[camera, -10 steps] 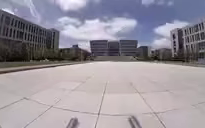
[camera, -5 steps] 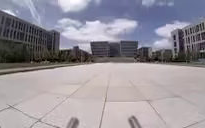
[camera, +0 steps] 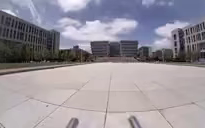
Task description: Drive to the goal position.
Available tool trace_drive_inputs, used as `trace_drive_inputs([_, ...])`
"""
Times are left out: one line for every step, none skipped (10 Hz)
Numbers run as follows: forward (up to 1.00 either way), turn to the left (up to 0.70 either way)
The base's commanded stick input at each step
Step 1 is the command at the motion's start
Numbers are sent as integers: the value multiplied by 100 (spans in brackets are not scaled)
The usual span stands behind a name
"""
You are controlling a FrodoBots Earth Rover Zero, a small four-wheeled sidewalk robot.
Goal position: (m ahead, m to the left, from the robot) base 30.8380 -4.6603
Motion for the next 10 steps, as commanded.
trace_drive_inputs([70,0])
trace_drive_inputs([70,0])
trace_drive_inputs([70,0])
trace_drive_inputs([70,0])
trace_drive_inputs([70,0])
trace_drive_inputs([70,0])
trace_drive_inputs([70,0])
trace_drive_inputs([70,0])
trace_drive_inputs([70,0])
trace_drive_inputs([70,0])
